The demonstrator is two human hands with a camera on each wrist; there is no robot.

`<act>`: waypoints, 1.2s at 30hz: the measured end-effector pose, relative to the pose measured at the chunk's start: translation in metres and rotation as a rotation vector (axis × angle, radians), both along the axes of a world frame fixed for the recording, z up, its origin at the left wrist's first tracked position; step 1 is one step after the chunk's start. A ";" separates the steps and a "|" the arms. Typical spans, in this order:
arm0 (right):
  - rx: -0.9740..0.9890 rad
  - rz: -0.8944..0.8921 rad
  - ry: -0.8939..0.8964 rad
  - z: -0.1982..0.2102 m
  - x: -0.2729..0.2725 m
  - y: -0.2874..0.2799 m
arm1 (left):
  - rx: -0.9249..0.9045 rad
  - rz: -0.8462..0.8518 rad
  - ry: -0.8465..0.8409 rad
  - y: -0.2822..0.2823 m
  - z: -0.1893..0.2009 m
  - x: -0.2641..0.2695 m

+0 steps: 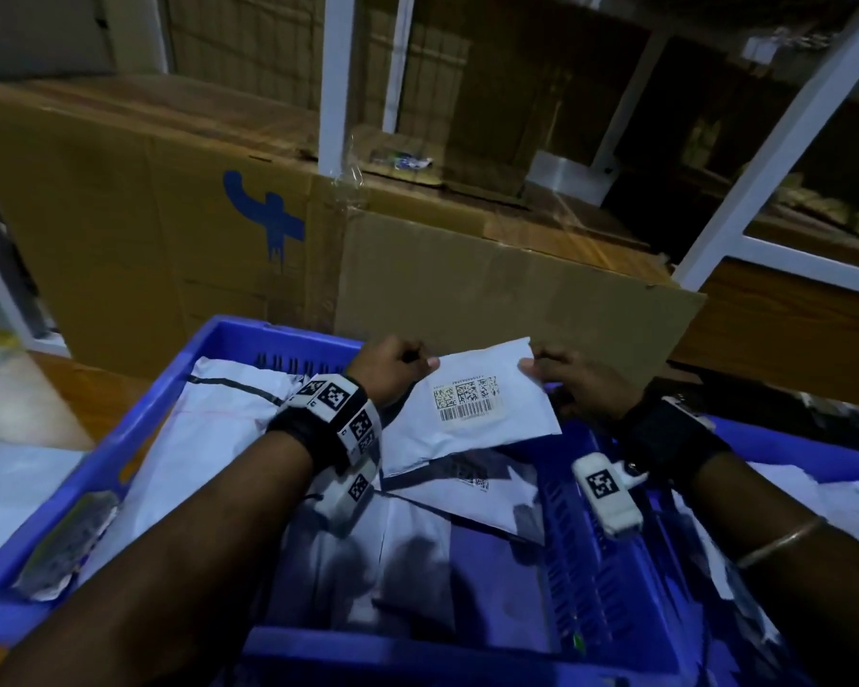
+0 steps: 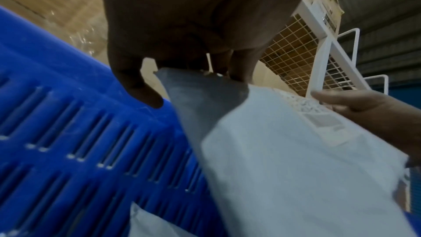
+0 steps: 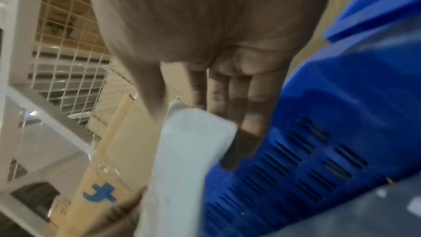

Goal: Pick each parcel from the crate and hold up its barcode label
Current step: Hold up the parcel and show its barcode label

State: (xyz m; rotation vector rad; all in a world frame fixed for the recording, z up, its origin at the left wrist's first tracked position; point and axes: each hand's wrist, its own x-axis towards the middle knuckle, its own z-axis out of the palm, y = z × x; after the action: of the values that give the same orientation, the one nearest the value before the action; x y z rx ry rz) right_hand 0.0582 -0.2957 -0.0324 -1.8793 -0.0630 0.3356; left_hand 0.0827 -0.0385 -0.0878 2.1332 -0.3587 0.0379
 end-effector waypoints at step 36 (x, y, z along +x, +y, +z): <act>0.161 -0.299 -0.373 -0.052 0.017 0.020 | -0.205 0.148 0.019 0.031 -0.003 0.019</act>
State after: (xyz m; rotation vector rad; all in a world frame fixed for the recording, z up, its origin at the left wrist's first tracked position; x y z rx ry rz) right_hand 0.0756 -0.2757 -0.0845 -1.7385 -0.0572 -0.2210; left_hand 0.1017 -0.0076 -0.0903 1.9516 -0.1770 0.1335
